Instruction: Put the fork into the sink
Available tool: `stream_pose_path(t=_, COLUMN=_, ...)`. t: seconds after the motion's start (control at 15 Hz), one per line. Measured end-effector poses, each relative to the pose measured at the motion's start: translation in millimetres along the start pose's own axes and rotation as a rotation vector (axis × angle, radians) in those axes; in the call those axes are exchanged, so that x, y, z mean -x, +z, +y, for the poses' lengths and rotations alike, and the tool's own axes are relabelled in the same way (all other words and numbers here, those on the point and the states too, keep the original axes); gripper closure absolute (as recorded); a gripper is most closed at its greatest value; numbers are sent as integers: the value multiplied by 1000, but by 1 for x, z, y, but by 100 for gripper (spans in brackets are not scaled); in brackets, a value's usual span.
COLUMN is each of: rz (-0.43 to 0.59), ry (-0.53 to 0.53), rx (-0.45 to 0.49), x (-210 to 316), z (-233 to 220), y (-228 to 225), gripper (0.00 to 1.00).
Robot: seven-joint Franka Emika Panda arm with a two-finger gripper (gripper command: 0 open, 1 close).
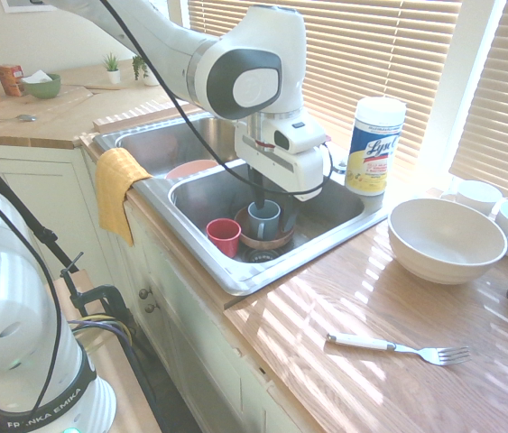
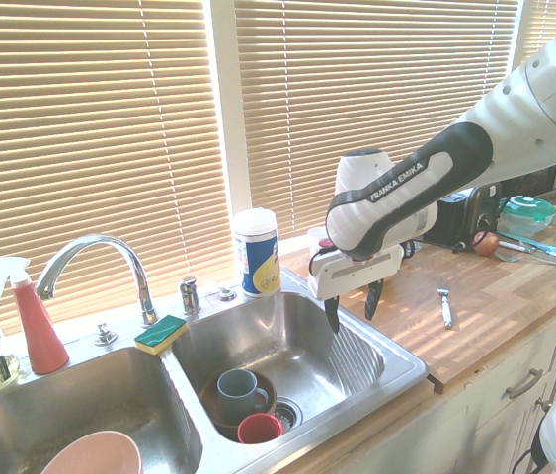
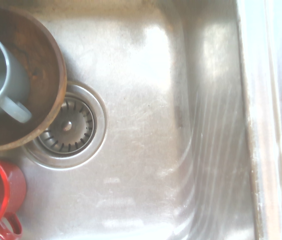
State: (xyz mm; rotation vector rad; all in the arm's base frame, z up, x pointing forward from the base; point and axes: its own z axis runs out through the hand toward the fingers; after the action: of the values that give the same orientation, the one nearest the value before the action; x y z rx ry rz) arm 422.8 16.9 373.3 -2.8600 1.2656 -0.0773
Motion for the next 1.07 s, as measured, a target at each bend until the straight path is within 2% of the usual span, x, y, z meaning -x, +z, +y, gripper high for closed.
stream_pose_path(t=0.27, rz=15, ry=27, rx=-14, x=-9, z=-1, y=-10, gripper=0)
stream_pose_path(t=0.4, rz=44, ry=82, rx=-23, x=-31, z=11, y=-30, gripper=0)
stream_pose_path(t=0.67, rz=133, ry=329, rx=12, x=-106, z=83, y=-55, gripper=0)
stream_pose_path(t=0.87, rz=131, ry=511, rx=40, x=-128, z=118, y=-46, gripper=0)
stream_pose_path(t=1.07, rz=100, ry=612, rx=62, x=-134, z=130, y=-21, gripper=0)
